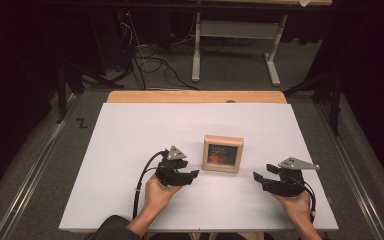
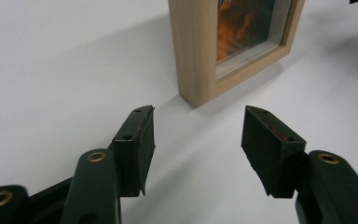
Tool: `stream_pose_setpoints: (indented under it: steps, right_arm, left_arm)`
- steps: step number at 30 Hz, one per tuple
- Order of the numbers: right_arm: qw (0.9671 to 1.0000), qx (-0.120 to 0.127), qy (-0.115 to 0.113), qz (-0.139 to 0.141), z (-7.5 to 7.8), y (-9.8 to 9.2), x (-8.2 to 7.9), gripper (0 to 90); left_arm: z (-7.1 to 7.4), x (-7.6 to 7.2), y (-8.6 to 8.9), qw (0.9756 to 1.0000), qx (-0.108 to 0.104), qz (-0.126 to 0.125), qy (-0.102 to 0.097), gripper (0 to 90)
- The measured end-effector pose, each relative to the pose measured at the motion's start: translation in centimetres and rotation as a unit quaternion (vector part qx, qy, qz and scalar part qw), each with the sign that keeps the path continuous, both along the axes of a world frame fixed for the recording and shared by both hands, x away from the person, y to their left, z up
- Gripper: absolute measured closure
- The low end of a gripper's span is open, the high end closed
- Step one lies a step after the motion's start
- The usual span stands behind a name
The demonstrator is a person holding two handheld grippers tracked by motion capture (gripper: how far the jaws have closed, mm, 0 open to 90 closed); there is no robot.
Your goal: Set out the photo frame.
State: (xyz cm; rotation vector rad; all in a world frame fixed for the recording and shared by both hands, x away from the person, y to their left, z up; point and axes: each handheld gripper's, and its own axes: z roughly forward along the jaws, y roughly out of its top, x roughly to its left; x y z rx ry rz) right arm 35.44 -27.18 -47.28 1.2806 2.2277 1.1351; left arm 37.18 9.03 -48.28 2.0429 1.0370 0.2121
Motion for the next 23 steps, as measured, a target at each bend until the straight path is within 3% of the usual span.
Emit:
stream_pose_setpoints:
  steps: [3, 6, 11, 23]
  right_arm:
    - [1.0000, -0.008, 0.002, -0.002, -0.3, -0.1, 0.1, 37.0]
    - [0.9999, -0.005, 0.010, 0.000, -0.7, -0.3, 0.2, 37.3]
    - [0.9997, -0.020, 0.013, -0.009, -1.3, -1.0, 0.6, 37.6]
    - [0.9992, -0.028, 0.020, -0.022, -1.8, -1.7, 1.0, 36.4]
  left_arm:
    - [-0.4, 0.1, 0.3, 0.9998, 0.015, 0.009, -0.001, 44.0]
    - [-0.7, 0.2, 0.6, 0.9998, 0.007, 0.017, 0.008, 43.9]
    - [-1.3, 0.6, 0.9, 0.9992, 0.023, 0.031, 0.013, 43.8]
    - [-1.5, 1.1, 1.4, 0.9985, 0.012, 0.047, 0.024, 43.1]
